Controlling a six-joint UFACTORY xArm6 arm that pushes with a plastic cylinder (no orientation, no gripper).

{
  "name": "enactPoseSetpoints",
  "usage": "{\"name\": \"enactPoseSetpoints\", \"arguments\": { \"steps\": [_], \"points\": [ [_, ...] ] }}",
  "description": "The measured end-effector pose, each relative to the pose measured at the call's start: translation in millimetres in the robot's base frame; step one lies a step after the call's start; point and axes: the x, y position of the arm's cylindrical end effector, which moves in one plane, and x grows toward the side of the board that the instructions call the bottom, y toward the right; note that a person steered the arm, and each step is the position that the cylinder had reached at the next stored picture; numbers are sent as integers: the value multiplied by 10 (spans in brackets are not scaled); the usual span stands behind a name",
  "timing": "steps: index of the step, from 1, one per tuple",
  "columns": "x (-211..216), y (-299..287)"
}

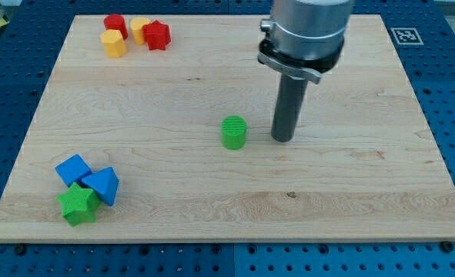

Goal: Move the green circle closer to the blue cube and blue triangle

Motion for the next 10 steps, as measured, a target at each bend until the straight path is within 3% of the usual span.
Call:
{"name": "enactPoseSetpoints", "arguments": {
  "steps": [5,10],
  "points": [
    [-8,-1275],
    [401,-1917]
  ]
}}
